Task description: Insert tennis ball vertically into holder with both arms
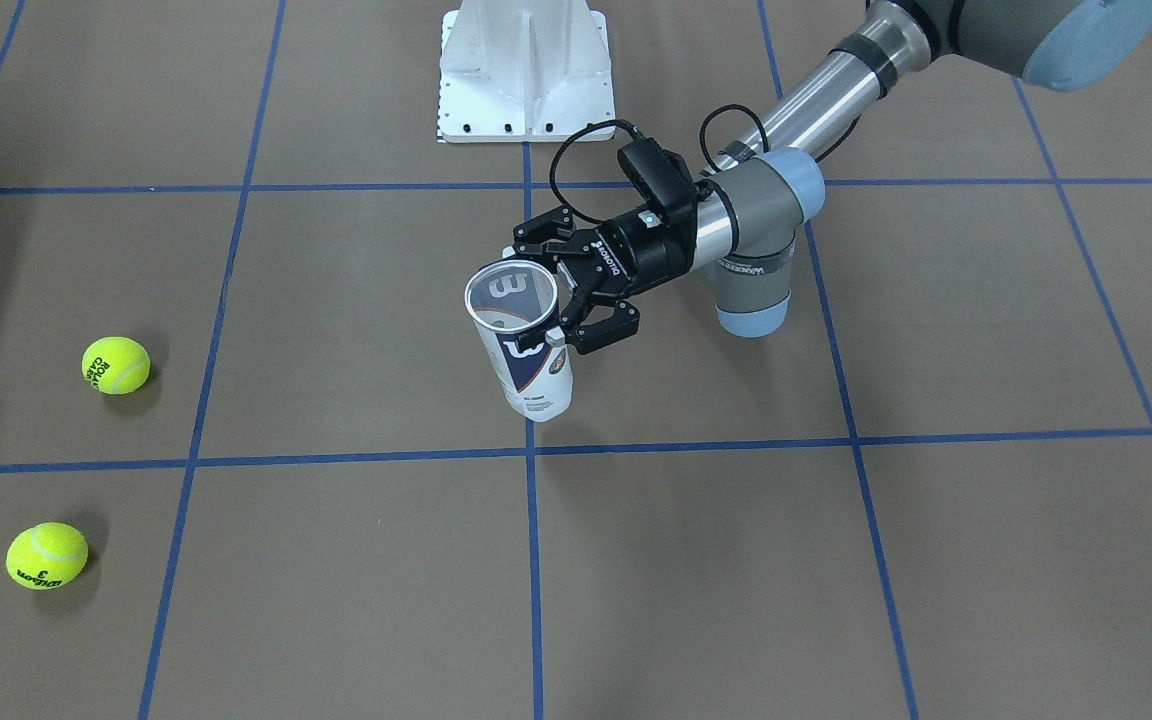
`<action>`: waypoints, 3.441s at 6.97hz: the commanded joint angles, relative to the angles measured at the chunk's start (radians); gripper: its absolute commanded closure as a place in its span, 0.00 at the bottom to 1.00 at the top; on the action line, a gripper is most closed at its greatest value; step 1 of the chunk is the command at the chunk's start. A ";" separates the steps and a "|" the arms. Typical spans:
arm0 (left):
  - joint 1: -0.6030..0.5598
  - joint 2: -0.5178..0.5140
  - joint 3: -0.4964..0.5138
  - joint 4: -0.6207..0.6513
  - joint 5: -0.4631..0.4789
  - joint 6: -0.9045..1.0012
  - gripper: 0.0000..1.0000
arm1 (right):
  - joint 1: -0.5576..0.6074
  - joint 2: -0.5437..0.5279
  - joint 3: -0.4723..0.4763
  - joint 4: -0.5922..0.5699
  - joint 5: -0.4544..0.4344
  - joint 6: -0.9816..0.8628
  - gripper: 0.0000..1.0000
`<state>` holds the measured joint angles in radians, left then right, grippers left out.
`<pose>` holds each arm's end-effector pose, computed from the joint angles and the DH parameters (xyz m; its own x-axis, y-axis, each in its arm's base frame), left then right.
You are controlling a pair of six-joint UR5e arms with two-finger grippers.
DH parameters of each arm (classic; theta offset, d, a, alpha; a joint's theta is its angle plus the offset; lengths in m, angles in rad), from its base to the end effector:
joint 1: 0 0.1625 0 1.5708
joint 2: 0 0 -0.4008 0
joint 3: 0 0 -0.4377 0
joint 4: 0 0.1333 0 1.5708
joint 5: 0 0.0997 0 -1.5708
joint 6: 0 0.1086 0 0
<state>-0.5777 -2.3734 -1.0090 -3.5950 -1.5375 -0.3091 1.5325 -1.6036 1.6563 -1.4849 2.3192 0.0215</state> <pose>0.5392 -0.5150 0.1905 0.3773 0.8906 -0.2541 0.6831 -0.0824 0.7257 0.0389 -0.5356 0.6051 0.7293 -0.1007 0.6768 0.0223 0.9921 0.1236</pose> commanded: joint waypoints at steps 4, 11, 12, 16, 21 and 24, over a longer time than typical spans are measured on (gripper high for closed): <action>0.079 0.002 0.033 -0.004 0.097 -0.148 0.24 | 0.000 0.008 0.000 0.000 -0.001 0.003 0.00; 0.078 0.020 0.032 0.010 0.188 -0.120 0.15 | 0.000 0.016 -0.001 0.000 0.000 0.008 0.01; 0.073 0.025 0.030 0.012 0.183 -0.088 0.15 | 0.000 0.017 -0.003 0.000 0.000 0.008 0.00; 0.082 0.028 0.036 0.027 0.183 -0.054 0.15 | 0.000 0.021 -0.007 0.000 0.000 0.008 0.01; 0.084 0.028 0.036 0.028 0.184 -0.054 0.15 | -0.092 0.021 0.063 0.023 0.022 0.160 0.01; 0.084 0.026 0.036 0.036 0.184 -0.053 0.15 | -0.312 0.010 0.062 0.379 -0.047 0.685 0.01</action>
<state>-0.4940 -2.3458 -0.9725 -3.5597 -1.3530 -0.3625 1.3219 -1.5921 1.7171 -1.2604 2.3160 0.4679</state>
